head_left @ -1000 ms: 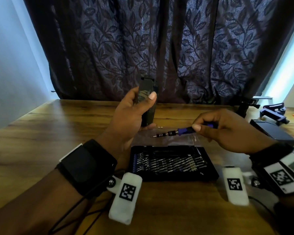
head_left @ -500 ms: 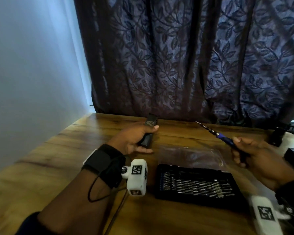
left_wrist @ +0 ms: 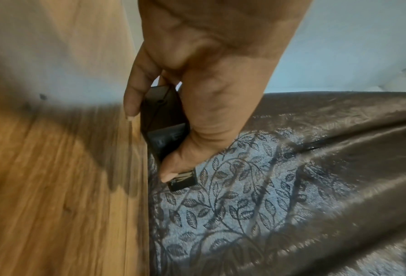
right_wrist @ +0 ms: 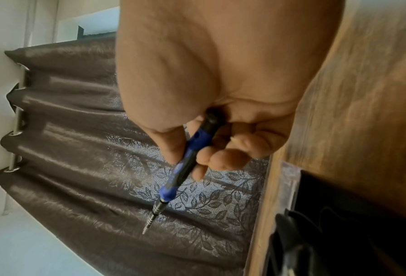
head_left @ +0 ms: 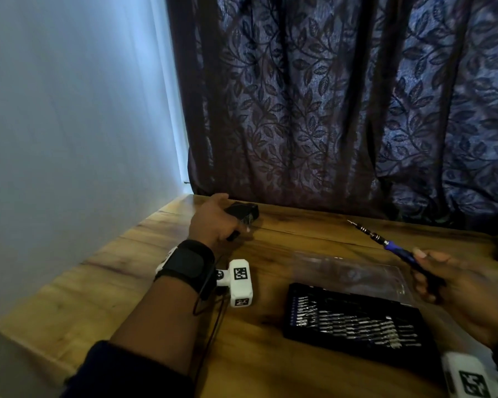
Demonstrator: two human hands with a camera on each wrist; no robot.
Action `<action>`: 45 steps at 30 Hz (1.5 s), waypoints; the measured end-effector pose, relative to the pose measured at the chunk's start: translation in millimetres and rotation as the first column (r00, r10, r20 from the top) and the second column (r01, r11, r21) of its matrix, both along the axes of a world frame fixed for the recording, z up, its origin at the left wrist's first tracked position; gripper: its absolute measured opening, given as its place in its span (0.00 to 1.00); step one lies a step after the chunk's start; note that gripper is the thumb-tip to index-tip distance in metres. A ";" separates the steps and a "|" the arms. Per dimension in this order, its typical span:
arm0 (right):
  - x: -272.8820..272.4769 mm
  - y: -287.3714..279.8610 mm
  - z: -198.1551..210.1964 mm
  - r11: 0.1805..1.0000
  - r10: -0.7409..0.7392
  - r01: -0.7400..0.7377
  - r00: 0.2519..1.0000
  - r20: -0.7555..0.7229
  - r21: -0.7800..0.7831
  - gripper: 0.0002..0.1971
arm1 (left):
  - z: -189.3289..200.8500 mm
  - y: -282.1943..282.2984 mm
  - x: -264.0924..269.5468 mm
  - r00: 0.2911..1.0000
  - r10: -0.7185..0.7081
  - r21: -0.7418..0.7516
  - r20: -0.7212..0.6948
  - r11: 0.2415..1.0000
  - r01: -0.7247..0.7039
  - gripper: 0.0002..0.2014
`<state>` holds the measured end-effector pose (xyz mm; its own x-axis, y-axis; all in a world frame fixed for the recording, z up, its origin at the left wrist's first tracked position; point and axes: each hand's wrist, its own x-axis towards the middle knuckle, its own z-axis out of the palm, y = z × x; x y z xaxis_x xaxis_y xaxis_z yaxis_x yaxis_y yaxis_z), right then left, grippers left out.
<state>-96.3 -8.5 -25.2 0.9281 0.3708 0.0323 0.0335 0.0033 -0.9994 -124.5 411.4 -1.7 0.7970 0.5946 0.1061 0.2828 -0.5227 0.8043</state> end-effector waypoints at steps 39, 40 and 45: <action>9.2 3.8 -2.3 0.989 -0.145 0.143 0.988 -0.056 -0.041 0.16 | -12.0 6.5 6.0 0.971 0.193 0.375 -0.143 0.918 -0.127 0.57; 8.4 0.4 -2.2 0.988 -0.150 0.148 0.987 -0.050 -0.049 0.17 | -6.2 -6.5 4.1 0.984 0.136 0.386 -0.115 0.919 -0.082 0.52; 2.9 -8.7 5.9 0.965 -0.147 0.150 0.989 0.028 -0.213 0.11 | 27.0 -99.0 -8.2 0.970 -0.187 0.034 0.157 0.982 0.184 0.43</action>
